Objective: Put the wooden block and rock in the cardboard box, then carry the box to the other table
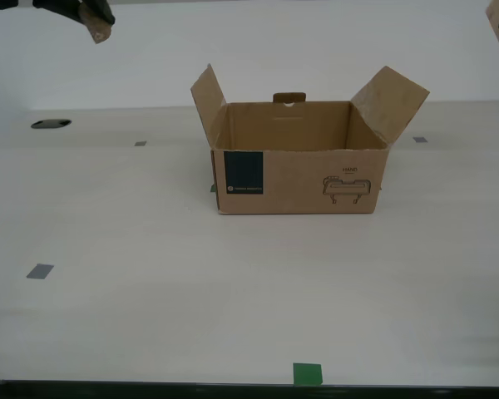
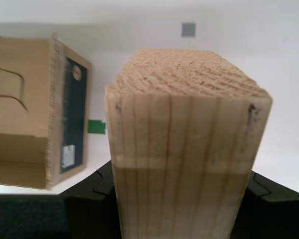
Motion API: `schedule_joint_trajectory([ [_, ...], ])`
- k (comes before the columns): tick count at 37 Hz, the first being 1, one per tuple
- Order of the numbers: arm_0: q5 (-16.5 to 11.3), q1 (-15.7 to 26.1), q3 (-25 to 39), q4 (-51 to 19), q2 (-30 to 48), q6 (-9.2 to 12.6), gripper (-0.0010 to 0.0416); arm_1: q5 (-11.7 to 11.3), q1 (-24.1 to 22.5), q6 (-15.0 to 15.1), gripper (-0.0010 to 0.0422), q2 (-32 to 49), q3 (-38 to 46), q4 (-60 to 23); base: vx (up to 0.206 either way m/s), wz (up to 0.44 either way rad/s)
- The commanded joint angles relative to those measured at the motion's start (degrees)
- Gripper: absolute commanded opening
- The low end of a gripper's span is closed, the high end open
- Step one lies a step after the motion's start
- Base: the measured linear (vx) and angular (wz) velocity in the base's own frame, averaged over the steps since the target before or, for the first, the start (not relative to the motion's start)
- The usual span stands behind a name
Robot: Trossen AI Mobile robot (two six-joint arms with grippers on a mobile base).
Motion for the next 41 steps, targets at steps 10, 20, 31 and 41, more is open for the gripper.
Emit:
schedule_joint_trajectory([
  [10,-12.0,1.6,7.0,-0.7,-0.1,1.3,0.0000,2.2,-6.3,1.0,-0.0001,0.0,4.0,0.5,0.000,0.000],
  [20,-13.0,4.7,10.4,-0.5,-0.1,1.4,-0.0001,10.2,-10.7,2.2,-0.0001,0.0,4.9,8.0,0.000,0.000],
  [31,-13.3,9.0,11.0,-0.1,-0.1,2.4,0.0000,10.9,-14.1,4.3,-0.0001,0.1,4.8,11.0,0.000,0.000],
  [41,-13.3,13.4,11.0,2.1,-0.1,3.5,-0.0001,10.9,-17.0,6.5,0.0000,0.1,4.1,12.7,0.000,0.000],
])
